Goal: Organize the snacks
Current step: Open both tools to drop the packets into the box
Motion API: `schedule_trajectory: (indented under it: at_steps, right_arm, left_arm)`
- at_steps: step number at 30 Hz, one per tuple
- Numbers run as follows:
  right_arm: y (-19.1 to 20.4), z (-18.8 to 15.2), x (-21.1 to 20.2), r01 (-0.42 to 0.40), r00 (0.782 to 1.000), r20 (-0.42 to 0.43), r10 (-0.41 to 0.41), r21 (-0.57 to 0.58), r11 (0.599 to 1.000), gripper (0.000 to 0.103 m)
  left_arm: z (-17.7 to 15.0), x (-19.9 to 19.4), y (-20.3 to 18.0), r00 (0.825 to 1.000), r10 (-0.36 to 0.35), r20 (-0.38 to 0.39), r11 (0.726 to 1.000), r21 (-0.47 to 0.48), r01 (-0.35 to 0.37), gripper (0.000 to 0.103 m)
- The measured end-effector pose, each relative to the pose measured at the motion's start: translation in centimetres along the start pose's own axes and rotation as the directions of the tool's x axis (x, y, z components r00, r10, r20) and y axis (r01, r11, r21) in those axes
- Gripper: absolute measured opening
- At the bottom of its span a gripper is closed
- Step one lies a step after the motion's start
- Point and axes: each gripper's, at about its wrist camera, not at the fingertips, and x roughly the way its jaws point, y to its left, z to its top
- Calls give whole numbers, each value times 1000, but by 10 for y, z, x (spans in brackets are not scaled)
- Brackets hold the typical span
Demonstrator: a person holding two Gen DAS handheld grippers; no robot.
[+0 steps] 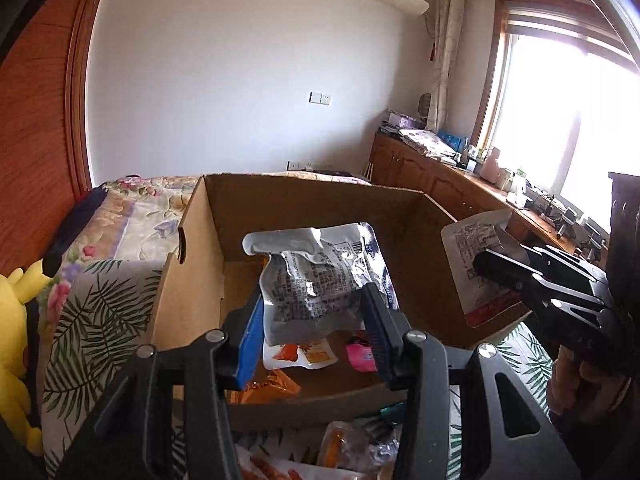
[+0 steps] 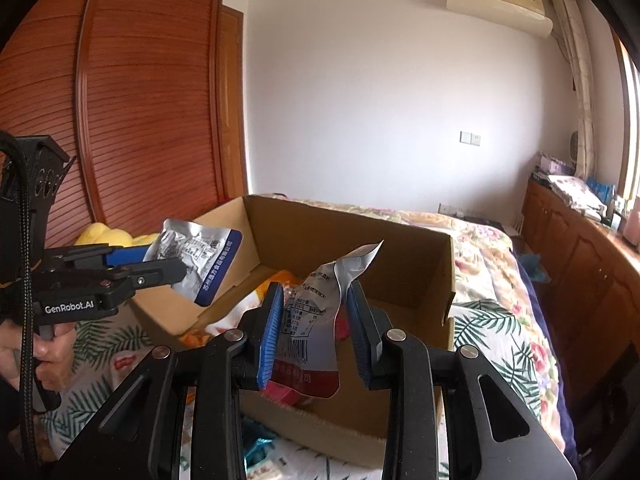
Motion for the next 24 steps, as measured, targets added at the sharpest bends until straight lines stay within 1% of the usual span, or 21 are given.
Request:
schedule_trajectory:
  at_steps: [6, 8, 13, 18, 20, 24]
  right_arm:
    - [-2, -3, 18, 2, 999, -36, -2, 4, 1000, 31]
    - [0, -7, 24, 3, 999, -50, -3, 2, 1000, 31]
    - [1, -13, 31, -3, 997, -72, 3, 3, 1000, 32]
    - [1, -15, 30, -7, 997, -76, 7, 2, 1000, 32]
    - [1, -15, 30, -6, 997, -77, 6, 0, 1000, 35]
    - [0, -16, 23, -5, 998, -67, 5, 5, 1000, 35]
  left_arm:
    - [-4, 15, 2, 1000, 9, -30, 1000, -6, -9, 45]
    - [-5, 16, 0, 999, 24, -26, 1000, 11, -23, 46]
    - [-5, 17, -3, 999, 29, -24, 999, 15, -28, 47]
    - [-4, 17, -1, 999, 36, -27, 999, 15, -35, 48]
    - [-5, 15, -2, 999, 38, -26, 999, 15, -37, 49]
    - [-6, 9, -5, 999, 36, -22, 999, 11, -36, 51]
